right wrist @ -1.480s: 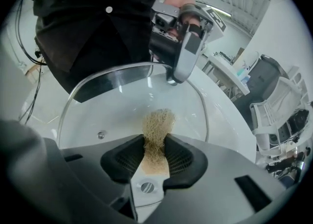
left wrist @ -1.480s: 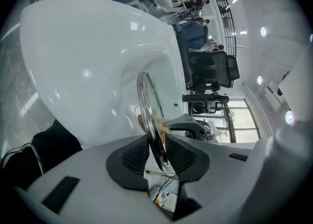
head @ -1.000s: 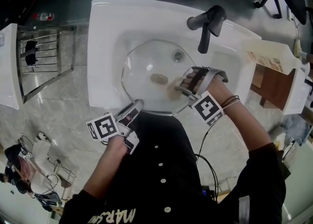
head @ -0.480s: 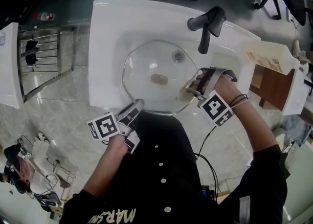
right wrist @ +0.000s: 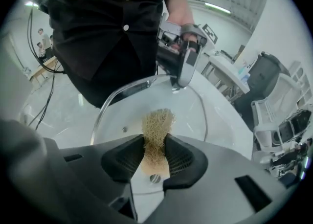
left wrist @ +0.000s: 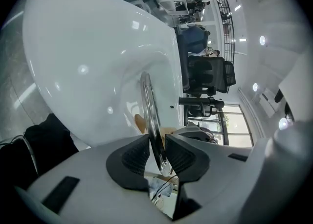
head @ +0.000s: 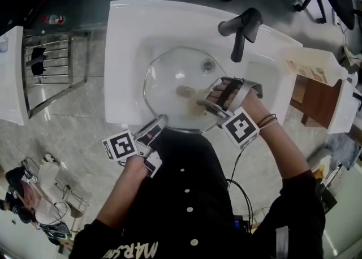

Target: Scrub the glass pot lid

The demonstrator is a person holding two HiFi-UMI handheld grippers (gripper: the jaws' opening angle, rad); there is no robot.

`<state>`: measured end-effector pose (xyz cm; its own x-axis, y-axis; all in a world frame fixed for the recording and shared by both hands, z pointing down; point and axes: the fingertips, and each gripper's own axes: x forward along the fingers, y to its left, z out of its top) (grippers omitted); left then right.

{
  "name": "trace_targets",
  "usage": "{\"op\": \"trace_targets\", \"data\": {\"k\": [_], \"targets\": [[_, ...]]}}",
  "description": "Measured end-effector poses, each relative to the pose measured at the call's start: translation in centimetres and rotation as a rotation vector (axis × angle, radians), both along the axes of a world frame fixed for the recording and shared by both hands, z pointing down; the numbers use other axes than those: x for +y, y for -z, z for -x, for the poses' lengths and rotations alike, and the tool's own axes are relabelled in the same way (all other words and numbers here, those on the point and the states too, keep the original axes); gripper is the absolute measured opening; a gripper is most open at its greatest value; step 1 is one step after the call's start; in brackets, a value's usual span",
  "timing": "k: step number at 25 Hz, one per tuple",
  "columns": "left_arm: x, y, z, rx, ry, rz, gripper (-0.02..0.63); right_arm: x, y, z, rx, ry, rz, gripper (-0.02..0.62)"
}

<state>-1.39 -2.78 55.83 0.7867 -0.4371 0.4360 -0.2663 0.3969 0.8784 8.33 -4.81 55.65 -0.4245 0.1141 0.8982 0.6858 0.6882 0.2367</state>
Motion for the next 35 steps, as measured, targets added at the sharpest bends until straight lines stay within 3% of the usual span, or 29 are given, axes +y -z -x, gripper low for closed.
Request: {"op": "trace_targets", "data": {"k": [6, 11, 14, 23, 35], "targets": [[-0.6, 0.8, -0.3, 0.153, 0.139, 0.042, 0.106, 1.4, 1.2, 6.4, -0.197, -0.031, -0.024, 0.138], [-0.4, 0.5, 0.5, 0.199, 0.232, 0.078, 0.089, 2.4, 0.6, 7.9, -0.240, 0.036, -0.074, 0.138], [-0.3, 0.5, 0.8, 0.214, 0.265, 0.081, 0.085, 2.5, 0.5, 8.0, -0.255, 0.029, -0.051, 0.138], [-0.2, 0.3, 1.0, 0.229, 0.269, 0.071, 0.084, 2.8, 0.6, 7.5, -0.244, -0.005, 0.007, 0.137], [-0.1, 0.3, 0.7, 0.210, 0.234, 0.086, 0.083, 4.7, 0.8, 4.2, -0.110, 0.057, 0.077, 0.137]]}}
